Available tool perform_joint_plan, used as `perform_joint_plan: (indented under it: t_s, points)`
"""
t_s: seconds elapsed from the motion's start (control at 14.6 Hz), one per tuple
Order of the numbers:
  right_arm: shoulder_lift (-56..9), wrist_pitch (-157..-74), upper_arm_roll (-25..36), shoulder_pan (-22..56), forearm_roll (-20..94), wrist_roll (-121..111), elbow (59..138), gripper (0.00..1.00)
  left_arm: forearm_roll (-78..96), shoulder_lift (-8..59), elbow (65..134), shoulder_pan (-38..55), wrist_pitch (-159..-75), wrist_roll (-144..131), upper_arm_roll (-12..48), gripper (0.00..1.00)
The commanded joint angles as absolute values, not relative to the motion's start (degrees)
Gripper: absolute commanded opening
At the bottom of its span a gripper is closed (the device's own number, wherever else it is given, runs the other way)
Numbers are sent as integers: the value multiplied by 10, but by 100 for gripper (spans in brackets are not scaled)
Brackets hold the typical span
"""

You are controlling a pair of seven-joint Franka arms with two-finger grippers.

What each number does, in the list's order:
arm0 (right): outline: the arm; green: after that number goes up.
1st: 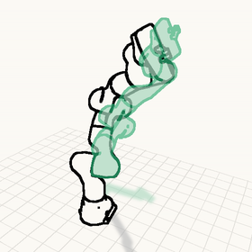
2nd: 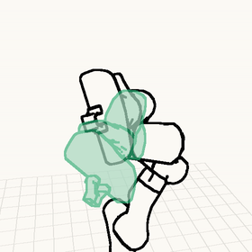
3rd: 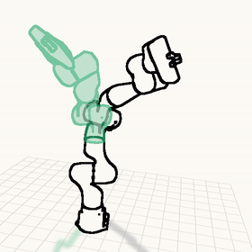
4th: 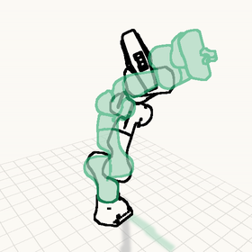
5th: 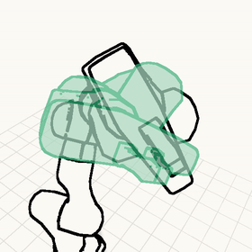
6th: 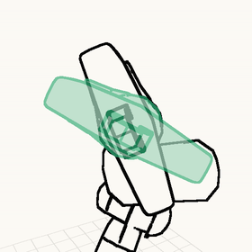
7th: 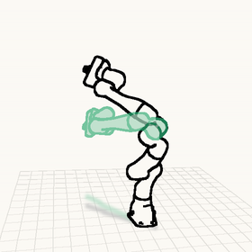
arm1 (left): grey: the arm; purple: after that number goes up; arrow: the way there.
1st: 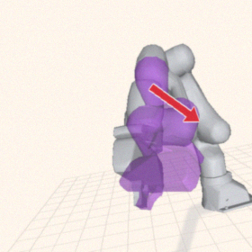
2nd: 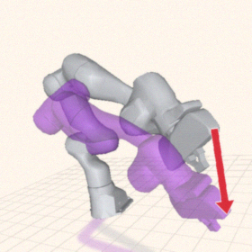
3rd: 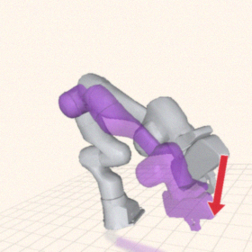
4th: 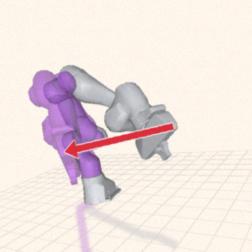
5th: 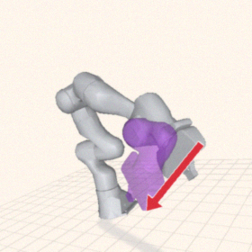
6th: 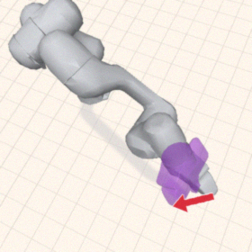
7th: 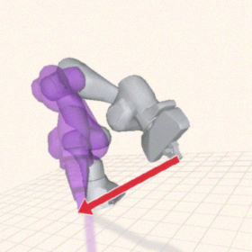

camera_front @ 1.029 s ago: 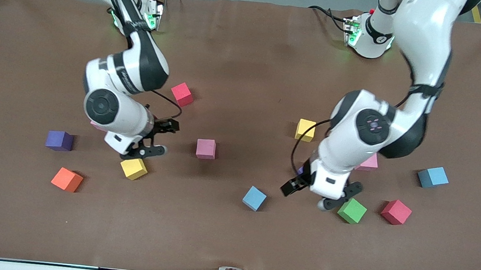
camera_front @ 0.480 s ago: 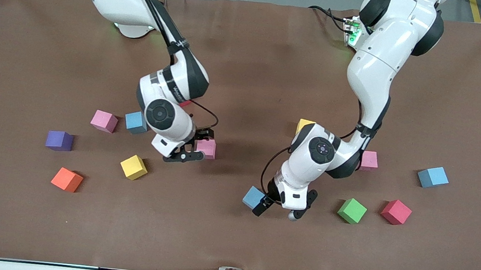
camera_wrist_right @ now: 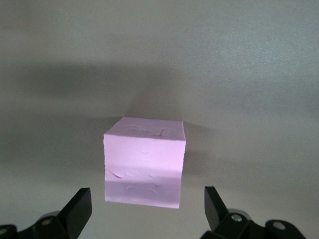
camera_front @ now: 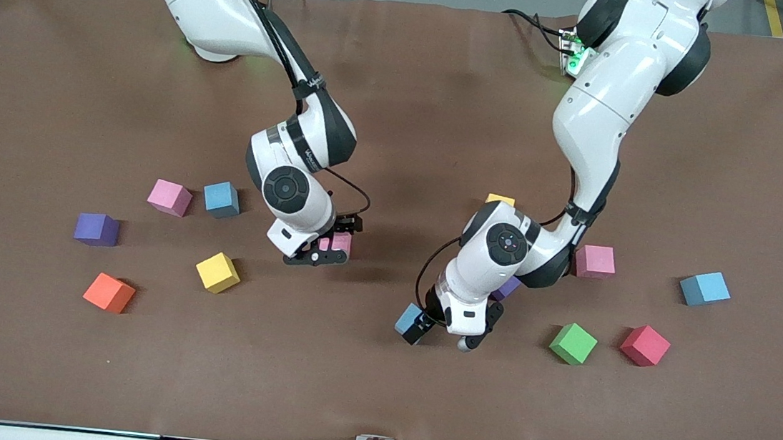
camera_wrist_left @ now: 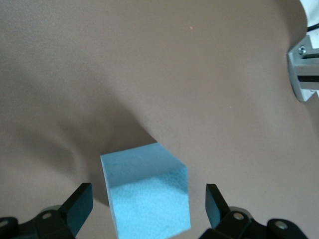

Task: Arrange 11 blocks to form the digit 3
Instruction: 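Carry the blue cube centerward with the left gripper while the right gripper lifts pink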

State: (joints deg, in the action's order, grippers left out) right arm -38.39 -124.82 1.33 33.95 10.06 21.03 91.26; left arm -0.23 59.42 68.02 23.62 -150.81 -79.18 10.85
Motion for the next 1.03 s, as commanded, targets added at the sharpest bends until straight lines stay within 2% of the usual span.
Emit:
perform_joint_plan:
  t_s: [0.0, 0.07, 0.21, 0.27, 0.34, 0.48, 0.62, 0.82, 0.96]
  points:
    - [-397, -1265, 17, 345, 106, 223, 904, 100, 2, 618, 660, 243, -1534, -801, 104, 95]
    - [-402, -1270, 17, 350, 105, 224, 904, 100, 1, 618, 661, 244, -1535, -800, 104, 83]
    - [-404, -1271, 17, 353, 105, 224, 905, 100, -3, 606, 666, 244, -1528, -801, 104, 52]
    - [-405, -1272, 18, 353, 105, 224, 905, 100, -4, 598, 683, 243, -1522, -799, 103, 35]
    - [-407, -1273, 18, 353, 105, 224, 905, 100, -5, 577, 711, 240, -1508, -795, 103, 24]
    - [-413, -1279, 18, 353, 103, 235, 904, 100, -31, 512, 785, 236, -1486, -777, 105, 20]
    - [-419, -1292, 18, 353, 103, 237, 904, 99, -44, 418, 913, 235, -1485, -729, 110, 21]
    - [-422, -1294, 18, 353, 104, 241, 904, 83, -44, 302, 1072, 236, -1491, -644, 121, 22]
    - [-423, -1293, 18, 352, 104, 254, 899, 66, -44, 287, 1116, 232, -1497, -607, 156, 22]
